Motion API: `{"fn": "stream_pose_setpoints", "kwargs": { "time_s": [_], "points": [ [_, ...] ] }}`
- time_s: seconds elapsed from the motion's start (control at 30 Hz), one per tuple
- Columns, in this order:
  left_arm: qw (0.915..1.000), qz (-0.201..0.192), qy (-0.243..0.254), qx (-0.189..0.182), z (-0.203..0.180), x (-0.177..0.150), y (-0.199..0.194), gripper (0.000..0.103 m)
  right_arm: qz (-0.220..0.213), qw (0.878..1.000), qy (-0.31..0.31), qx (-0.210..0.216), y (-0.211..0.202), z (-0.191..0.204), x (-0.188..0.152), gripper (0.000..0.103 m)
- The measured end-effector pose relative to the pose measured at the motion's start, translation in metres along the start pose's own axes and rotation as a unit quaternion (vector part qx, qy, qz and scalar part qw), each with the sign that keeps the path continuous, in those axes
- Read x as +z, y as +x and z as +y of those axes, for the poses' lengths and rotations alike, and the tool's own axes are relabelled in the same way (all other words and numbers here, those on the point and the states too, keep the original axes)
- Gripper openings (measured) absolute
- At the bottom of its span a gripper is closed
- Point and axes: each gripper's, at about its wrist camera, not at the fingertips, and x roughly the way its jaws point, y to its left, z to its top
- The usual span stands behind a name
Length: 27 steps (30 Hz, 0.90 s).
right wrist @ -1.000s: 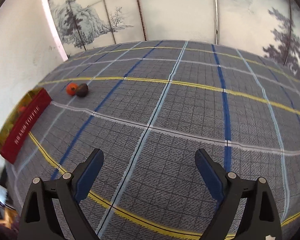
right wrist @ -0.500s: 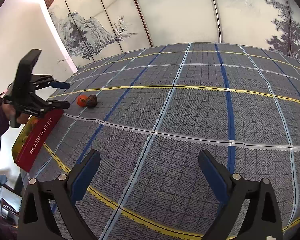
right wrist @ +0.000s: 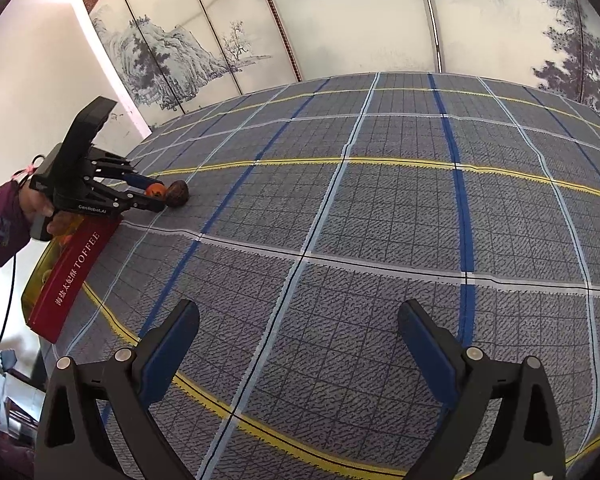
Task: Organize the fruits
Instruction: 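Move the left gripper to the red tomato and grasp it, then grasp the dark brown fruit with the right gripper while the left gripper carries the red tomato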
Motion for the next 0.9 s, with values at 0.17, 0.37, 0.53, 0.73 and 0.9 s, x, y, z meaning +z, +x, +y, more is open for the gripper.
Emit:
{"fn": "stream_pose_setpoints", "kwargs": {
  "time_s": [0.17, 0.37, 0.53, 0.73, 0.9],
  "points": [
    [0.9876, -0.010, -0.153, 0.033, -0.009, -0.034, -0.037, 0.035, 0.000, 1.000, 0.001, -0.005, 0.000, 0.000, 0.000, 0.100],
    [0.9637, -0.060, -0.260, -0.004, -0.041, -0.085, -0.096, 0.035, 0.011, 0.999, -0.043, 0.019, 0.010, 0.025, 0.011, 0.097],
    [0.9568, -0.078, -0.280, 0.010, -0.067, -0.117, -0.128, 0.035, -0.002, 0.989, -0.120, 0.091, 0.034, 0.084, 0.050, 0.095],
    [0.9411, -0.095, -0.324, 0.023, -0.069, -0.154, -0.157, 0.035, 0.023, 0.982, -0.165, 0.093, 0.101, 0.125, 0.088, 0.084],
    [0.9278, -0.102, -0.357, 0.037, -0.062, -0.181, -0.173, 0.035, 0.046, 0.976, -0.198, 0.079, 0.138, 0.149, 0.097, 0.072]
  ]
}}
